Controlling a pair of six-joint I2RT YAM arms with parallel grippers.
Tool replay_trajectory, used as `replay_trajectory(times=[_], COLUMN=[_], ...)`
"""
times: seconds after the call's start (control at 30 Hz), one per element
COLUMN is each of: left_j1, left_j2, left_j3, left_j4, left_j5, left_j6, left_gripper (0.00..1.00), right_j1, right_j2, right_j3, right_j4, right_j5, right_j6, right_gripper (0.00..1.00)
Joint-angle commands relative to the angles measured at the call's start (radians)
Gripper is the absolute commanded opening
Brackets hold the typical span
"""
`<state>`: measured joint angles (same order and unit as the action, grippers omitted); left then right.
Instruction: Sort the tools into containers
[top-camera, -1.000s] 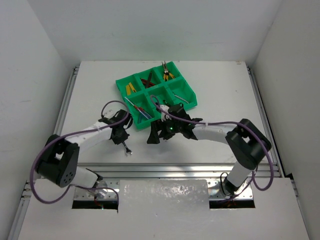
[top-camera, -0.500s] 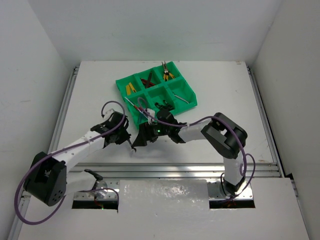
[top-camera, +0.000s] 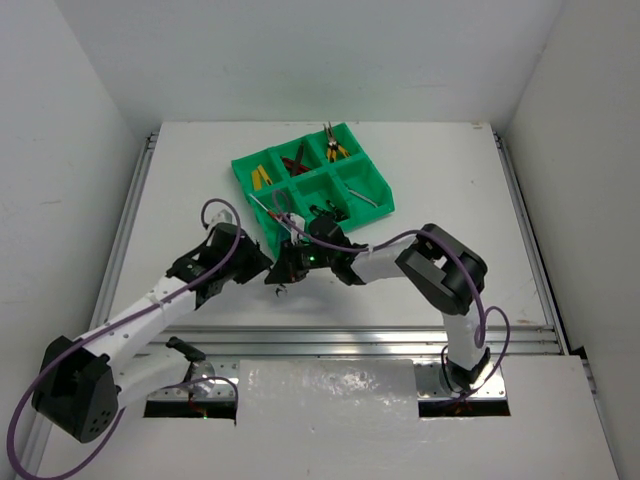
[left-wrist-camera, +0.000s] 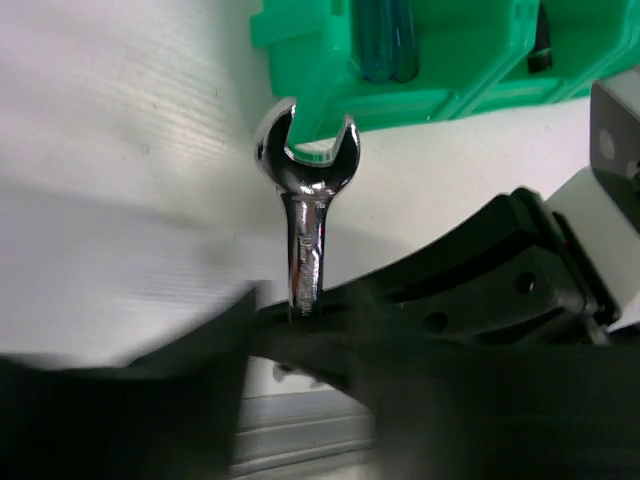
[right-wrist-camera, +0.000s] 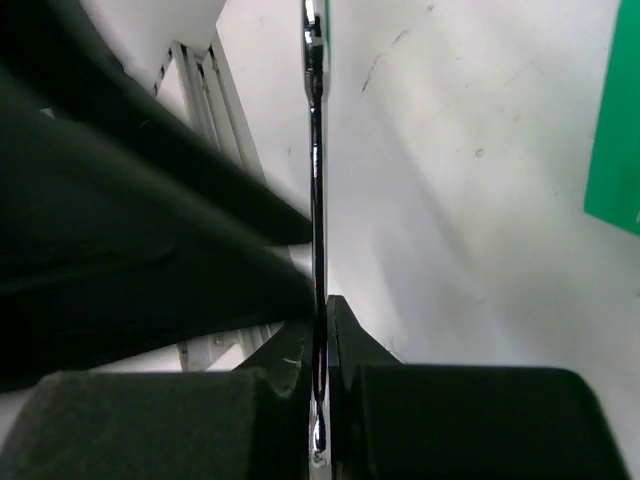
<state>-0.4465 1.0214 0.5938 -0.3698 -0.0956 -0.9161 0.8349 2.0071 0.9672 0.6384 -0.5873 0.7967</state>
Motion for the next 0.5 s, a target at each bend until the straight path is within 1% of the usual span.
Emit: replay_trajectory(times=[0.0,0.03,0.07,0.1,0.13,0.17,0.2,0.23,0.27,0.3,0.37,0.4,0.43,0.47], left_j1=[-0.011,-0.011,-0.011,-0.011,-0.011,-0.011,-0.011,-0.011,-0.011,-0.011,-0.011,-0.011,-0.011,-0.011], left_j2=[-0.041,-0.050,-0.073,-0.087,-0.101,-0.127,-0.141,-0.153,-0.179,-0.188,-0.196,-0.199,-0.201,-0.207], left_j3=[0.032,0.049,0.098,0.125,0.180,0.208,0.233,0.274,0.290,0.303,0.343,0.353,0.354,0.351], left_j4=[0.036,0.005,-0.058,-0.087,-0.121,-0.179,-0.198,-0.214,-0.228,-0.236,-0.273,-0.280,-0.285,-0.288], left_j5=[-0.013,-0.067,-0.102,-0.133,-0.200,-0.232,-0.255,-0.280,-0.285,-0.286,-0.293,-0.297,-0.311,-0.323], left_j6=[0.013,0.014,0.025,0.054,0.068,0.088,0.141,0.176,0.218,0.297,0.367,0.428,0.453,0.471], left_gripper=[0.74,0.82,0.87,0.91,0.94,0.95,0.95,0.95,0.95,0.95,0.95,0.95,0.95,0.95], right_j1=[0.015,0.003,-0.006,-0.020,-0.058,-0.078,-0.104,-0.158,-0.186,-0.241,-0.293,-0.321,-0.371,-0.390], right_j2=[-0.105,-0.126,-0.152,-0.200,-0.223,-0.246,-0.284,-0.298,-0.312,-0.324,-0.327,-0.324,-0.303,-0.286], right_j3=[-0.013,-0.033,-0.042,-0.051,-0.061,-0.062,-0.058,-0.036,-0.019,-0.004,0.045,0.065,0.112,0.143], right_j4=[0.035,-0.024,-0.054,-0.086,-0.158,-0.196,-0.247,-0.363,-0.417,-0.521,-0.592,-0.621,-0.672,-0.692], right_j5=[0.029,0.053,0.101,0.119,0.135,0.164,0.179,0.194,0.231,0.263,0.323,0.357,0.377,0.395], right_j6=[-0.063,-0.085,-0.123,-0.137,-0.152,-0.181,-0.200,-0.246,-0.269,-0.296,-0.373,-0.398,-0.421,-0.471], right_gripper=[0.00,0.00,0.00,0.00,0.00,0.00,0.00,0.00,0.00,0.00,0.00,0.00,0.00,0.00])
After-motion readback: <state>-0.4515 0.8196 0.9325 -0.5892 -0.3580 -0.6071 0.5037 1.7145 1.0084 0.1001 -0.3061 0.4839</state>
